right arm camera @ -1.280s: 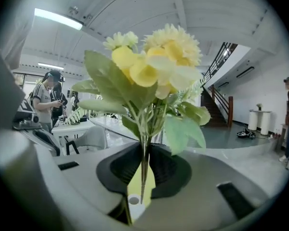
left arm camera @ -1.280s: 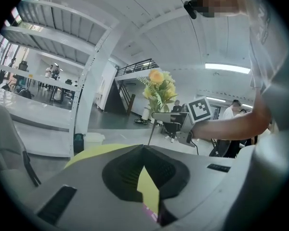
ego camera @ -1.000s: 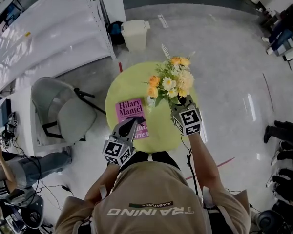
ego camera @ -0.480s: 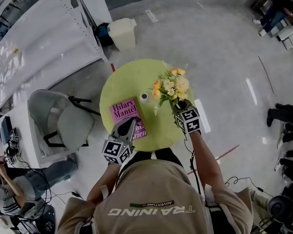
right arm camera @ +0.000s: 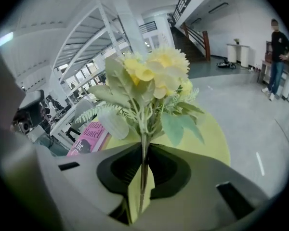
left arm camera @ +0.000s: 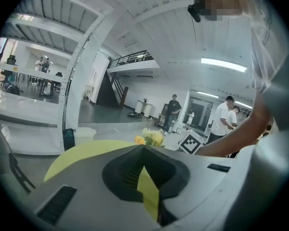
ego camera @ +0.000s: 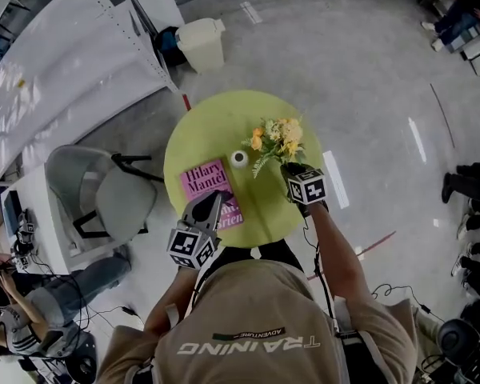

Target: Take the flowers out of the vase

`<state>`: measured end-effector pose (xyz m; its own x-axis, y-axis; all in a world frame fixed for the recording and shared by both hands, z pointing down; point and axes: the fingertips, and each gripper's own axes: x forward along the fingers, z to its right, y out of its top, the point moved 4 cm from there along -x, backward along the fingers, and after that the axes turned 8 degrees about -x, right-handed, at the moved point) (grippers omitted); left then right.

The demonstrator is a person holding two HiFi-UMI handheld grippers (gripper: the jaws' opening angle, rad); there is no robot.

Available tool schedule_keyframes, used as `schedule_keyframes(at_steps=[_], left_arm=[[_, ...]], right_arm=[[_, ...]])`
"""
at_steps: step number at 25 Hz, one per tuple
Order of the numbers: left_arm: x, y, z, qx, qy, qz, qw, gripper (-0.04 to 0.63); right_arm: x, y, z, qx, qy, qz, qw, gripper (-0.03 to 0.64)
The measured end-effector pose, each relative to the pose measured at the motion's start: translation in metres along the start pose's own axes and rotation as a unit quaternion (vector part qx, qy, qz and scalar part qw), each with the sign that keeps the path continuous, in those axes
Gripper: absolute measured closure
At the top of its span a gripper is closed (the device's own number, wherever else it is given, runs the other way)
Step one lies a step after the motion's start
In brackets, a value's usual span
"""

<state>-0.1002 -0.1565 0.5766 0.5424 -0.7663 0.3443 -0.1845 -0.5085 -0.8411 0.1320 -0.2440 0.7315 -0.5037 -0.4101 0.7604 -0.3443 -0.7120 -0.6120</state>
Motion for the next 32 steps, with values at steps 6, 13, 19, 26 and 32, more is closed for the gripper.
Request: schedule_keyframes(at_steps=[6,13,19,26,32], left_arm=[[0.007,0.002,-0.011,-0.008,0.012,-0.003,0.9999,0.584],[0.012,-0.001,-0.022,-0.020,0.024,-0.008,0.9995,0.584],[0.016,-0.003,-0.031,-0.030,0.028,-0.008,0.9991,0.584],[0.011,-0.004,-0.030,-0.030,0.032,-0.001,0.9990,0.584],[0.002,-0.003,-0.021,-0.025,0.027,0.010,0.9993,0.584]], right_arm=[[0.026,-0.012,0.011,0.035,0.006,-0.039,0.999,0.571],[0.043,-0.013,0.017,0.041,0.007,-0.054,0.998,0.566],[0.051,-0.018,0.026,0.062,-0.034,-0.072,0.995,0.479],[0.027,-0.009,0.022,0.055,-0.070,-0.035,0.995,0.465],[-0.021,0.013,0.001,0.042,-0.071,0.041,0.996,0.615]])
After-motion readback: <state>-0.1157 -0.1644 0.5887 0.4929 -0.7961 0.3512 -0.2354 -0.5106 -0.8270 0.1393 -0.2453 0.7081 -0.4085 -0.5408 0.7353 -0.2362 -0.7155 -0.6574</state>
